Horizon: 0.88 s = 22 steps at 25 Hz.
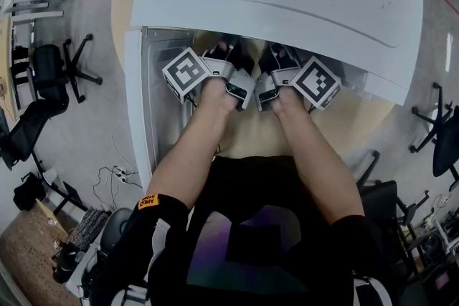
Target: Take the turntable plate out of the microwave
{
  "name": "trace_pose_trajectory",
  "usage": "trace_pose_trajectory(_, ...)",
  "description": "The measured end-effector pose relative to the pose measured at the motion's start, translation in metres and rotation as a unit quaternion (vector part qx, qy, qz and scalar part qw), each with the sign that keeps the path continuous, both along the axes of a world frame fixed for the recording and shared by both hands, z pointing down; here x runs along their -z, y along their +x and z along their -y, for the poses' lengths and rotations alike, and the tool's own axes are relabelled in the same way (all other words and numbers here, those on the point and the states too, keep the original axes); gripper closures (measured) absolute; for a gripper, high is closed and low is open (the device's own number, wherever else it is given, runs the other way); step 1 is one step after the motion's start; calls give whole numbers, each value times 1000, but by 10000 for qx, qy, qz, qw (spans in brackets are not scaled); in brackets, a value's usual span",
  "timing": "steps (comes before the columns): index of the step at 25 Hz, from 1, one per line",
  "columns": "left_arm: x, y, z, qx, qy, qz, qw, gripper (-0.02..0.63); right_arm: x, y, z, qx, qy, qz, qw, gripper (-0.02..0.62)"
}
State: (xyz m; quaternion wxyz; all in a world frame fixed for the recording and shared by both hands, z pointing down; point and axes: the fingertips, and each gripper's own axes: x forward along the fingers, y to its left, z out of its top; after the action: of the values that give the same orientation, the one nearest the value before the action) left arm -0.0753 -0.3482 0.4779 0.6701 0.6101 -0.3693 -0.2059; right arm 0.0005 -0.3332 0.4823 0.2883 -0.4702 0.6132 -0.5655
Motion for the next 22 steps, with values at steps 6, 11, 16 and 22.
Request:
trace_pose_trajectory(6, 13, 1, -7, 0, 59, -182, 9998, 531, 15, 0, -6, -25, 161, -149, 9998, 509)
trace_pose_trajectory(11, 20, -1, -21, -24, 91, -119, 9999, 529, 24, -1, -19, -23, 211, -221, 9995, 508)
trace_pose_trajectory(16, 44, -4, -38, -56, 357, -310, 9989, 528, 43, -7, -39, -36, 345, -264, 9991, 508)
trace_pose_trajectory(22, 61, -5, -68, -101, 444, -190, 9988, 526, 67, -5, -67, -67, 557, -339, 9978, 508)
